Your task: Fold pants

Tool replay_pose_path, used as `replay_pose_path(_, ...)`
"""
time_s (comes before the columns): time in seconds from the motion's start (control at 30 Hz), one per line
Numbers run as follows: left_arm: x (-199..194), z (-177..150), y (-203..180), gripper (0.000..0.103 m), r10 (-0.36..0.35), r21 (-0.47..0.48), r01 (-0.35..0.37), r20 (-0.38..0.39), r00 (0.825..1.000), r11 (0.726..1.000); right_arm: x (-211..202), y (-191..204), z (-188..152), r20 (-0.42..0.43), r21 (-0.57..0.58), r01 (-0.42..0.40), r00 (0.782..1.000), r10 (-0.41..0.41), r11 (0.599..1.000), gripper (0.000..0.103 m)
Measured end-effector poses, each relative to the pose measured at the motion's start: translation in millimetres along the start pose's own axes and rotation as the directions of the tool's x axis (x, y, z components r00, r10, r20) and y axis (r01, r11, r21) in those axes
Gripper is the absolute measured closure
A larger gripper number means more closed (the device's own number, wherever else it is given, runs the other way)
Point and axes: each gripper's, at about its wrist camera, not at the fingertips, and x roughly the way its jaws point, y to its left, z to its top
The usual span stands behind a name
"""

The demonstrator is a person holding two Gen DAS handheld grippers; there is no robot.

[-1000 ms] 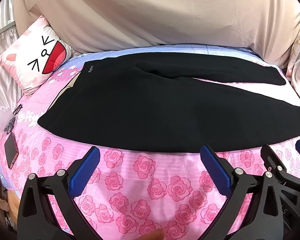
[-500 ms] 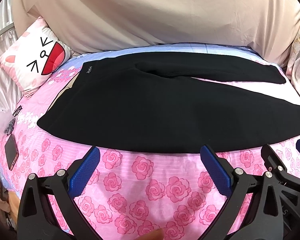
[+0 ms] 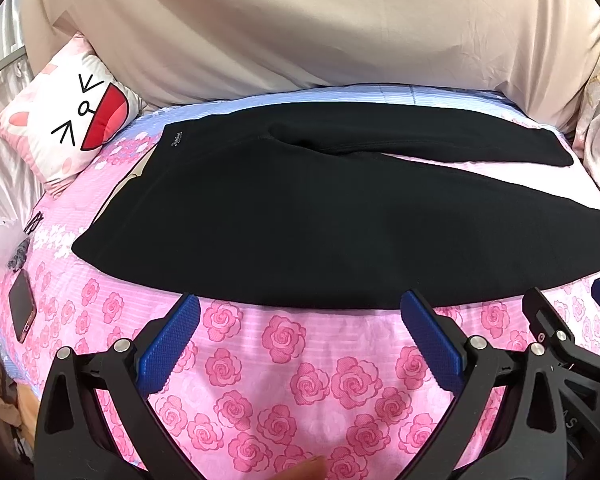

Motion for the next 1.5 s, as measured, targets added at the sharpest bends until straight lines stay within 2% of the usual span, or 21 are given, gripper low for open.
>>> replay_pose_path(0.2, 2, 1, -2, 0.005, 0.012, 0.006, -0.012, -0.001, 1.0, 1.0, 4, -1, 0, -0.001, 0.007, -0.004, 1.0, 0.004, 1.0, 0.005)
replay_pose_path(0.3, 0, 2, 1, 0.005, -0.013, 0.003, 0.013, 0.022, 1.0, 1.0, 7, -4, 1, 0.0, 0.009, -0.019, 1.0, 0.019, 1.0, 0.005)
replay_pose_path(0.4, 3, 9, 6, 0.005, -0.081, -0.012, 0.081, 0.02, 0.997, 0.997, 16, -17, 13, -0.002, 0.016, -0.044, 0.999, 0.044, 0.999, 0.005)
replay_pose_path(0.47, 9, 15, 14, 0.005, -0.161, -0.045, 0.162, 0.013, 0.987, 0.986, 23, -36, 26, -0.002, 0.061, -0.066, 0.998, 0.066, 0.996, 0.005)
replay_pose_path(0.5, 10, 18, 17, 0.005, -0.174, -0.059, 0.175, 0.019, 0.985, 0.983, 27, -49, 32, 0.009, 0.093, -0.085, 0.996, 0.085, 0.992, 0.005)
replay_pose_path(0.57, 10, 22, 25, 0.005, -0.141, -0.11, 0.15, 0.085, 0.986, 0.982, 41, -86, 49, 0.058, 0.184, -0.167, 0.986, 0.159, 0.969, 0.005)
replay_pose_path(0.6, 10, 24, 29, 0.005, -0.099, -0.139, 0.118, 0.133, 0.986, 0.983, 46, -97, 55, 0.067, 0.204, -0.183, 0.983, 0.172, 0.962, 0.005)
replay_pose_path(0.67, 13, 29, 32, 0.005, -0.055, -0.156, 0.082, 0.17, 0.984, 0.984, 70, -136, 79, 0.065, 0.261, -0.168, 0.986, 0.157, 0.951, 0.005)
replay_pose_path(0.8, 38, 50, 38, 0.005, -0.046, -0.169, 0.064, 0.109, 0.993, 0.984, 135, -218, 134, 0.046, 0.307, -0.071, 0.997, 0.06, 0.949, 0.005)
replay_pose_path(0.93, 75, 73, 43, 0.005, -0.075, -0.141, 0.073, -0.015, 0.997, 0.987, 213, -297, 185, -0.042, 0.333, 0.06, 0.998, -0.049, 0.941, 0.005)
replay_pose_path(1.0, 82, 79, 49, 0.005, -0.079, -0.157, 0.078, -0.001, 0.997, 0.985, 243, -323, 205, -0.074, 0.319, 0.097, 0.994, -0.077, 0.943, 0.005)
replay_pose_path(1.17, 109, 107, 80, 0.005, -0.083, -0.233, 0.086, 0.022, 0.996, 0.969, 302, -337, 231, -0.166, 0.268, 0.061, 0.986, -0.016, 0.962, 0.005)
replay_pose_path(1.27, 124, 131, 115, 0.005, -0.027, -0.322, 0.045, 0.062, 0.998, 0.946, 320, -332, 241, -0.169, 0.255, 0.018, 0.985, 0.026, 0.967, 0.005)
replay_pose_path(1.37, 156, 164, 156, 0.005, 0.016, -0.349, -0.013, 0.006, 1.0, 0.937, 331, -323, 249, -0.174, 0.219, 0.005, 0.984, 0.034, 0.976, 0.005)
replay_pose_path(1.4, 164, 172, 165, 0.005, 0.015, -0.352, -0.017, -0.007, 1.0, 0.936, 334, -322, 251, -0.175, 0.202, 0.01, 0.984, 0.026, 0.979, 0.006)
replay_pose_path(1.5, 210, 204, 207, 0.005, 0.063, -0.36, -0.091, -0.089, 0.994, 0.929, 336, -312, 254, -0.171, 0.135, 0.019, 0.985, 0.004, 0.991, 0.038)
